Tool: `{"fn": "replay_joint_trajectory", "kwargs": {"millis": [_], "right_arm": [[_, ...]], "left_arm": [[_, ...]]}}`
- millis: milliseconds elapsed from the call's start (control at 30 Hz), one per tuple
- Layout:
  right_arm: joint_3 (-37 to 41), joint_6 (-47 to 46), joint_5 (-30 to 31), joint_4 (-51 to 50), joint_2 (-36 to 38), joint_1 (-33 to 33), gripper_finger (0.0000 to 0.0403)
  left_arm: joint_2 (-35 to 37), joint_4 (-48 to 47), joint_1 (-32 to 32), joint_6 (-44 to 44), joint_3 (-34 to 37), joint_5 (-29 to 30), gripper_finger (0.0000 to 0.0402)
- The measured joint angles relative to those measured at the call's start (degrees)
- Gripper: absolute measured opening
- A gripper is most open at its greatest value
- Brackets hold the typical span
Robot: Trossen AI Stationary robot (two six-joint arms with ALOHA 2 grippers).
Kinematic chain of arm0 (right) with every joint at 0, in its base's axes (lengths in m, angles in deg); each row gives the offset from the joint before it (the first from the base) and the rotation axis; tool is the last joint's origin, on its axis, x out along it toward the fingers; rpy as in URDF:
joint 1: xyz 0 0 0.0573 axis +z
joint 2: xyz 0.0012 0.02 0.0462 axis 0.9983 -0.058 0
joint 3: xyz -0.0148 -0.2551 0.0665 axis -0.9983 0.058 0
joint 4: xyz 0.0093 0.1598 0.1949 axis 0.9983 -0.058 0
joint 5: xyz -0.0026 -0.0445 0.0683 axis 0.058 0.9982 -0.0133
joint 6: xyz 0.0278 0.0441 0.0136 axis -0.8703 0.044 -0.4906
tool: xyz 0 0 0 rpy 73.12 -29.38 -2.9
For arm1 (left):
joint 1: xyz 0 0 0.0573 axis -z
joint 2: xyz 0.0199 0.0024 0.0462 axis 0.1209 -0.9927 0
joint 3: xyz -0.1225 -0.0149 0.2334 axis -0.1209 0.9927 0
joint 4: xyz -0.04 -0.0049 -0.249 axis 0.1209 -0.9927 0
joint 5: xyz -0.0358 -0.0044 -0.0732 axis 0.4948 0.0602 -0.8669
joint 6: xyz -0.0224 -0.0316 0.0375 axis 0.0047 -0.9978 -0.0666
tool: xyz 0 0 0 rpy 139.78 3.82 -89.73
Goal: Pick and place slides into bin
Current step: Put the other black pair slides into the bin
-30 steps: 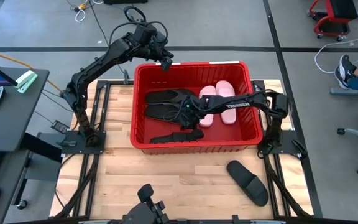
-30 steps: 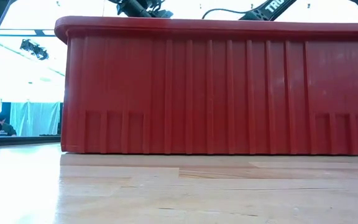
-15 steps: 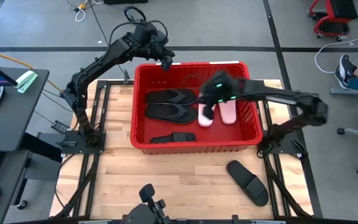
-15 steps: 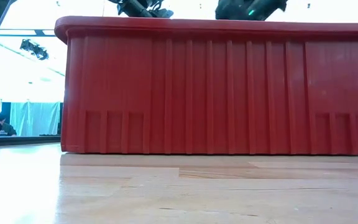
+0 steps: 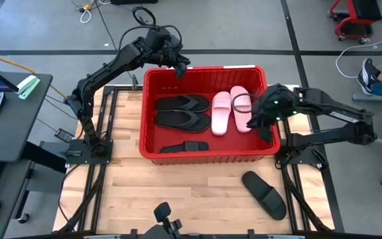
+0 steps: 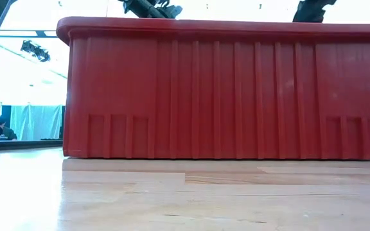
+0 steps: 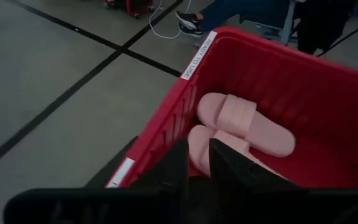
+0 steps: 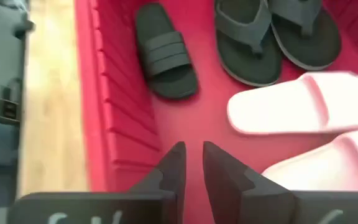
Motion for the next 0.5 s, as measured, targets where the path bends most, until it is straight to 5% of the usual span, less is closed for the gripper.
{"fn": "replay_joint_trajectory", "kwargs": {"millis": [233,500], "right_arm": [[0.0,-0.9,-13.6,-11.7,2.2,6.9,0.0063],[0.0,-0.5,-16.8,-19.8,-4.0,22.1,0.0065]], "left_arm": [[0.0,-1.0,1.6,-1.9,0.0,0.0,0.0063],[0.0,-1.8,3.1,-4.7,0.0,0.0,0.0067]]}}
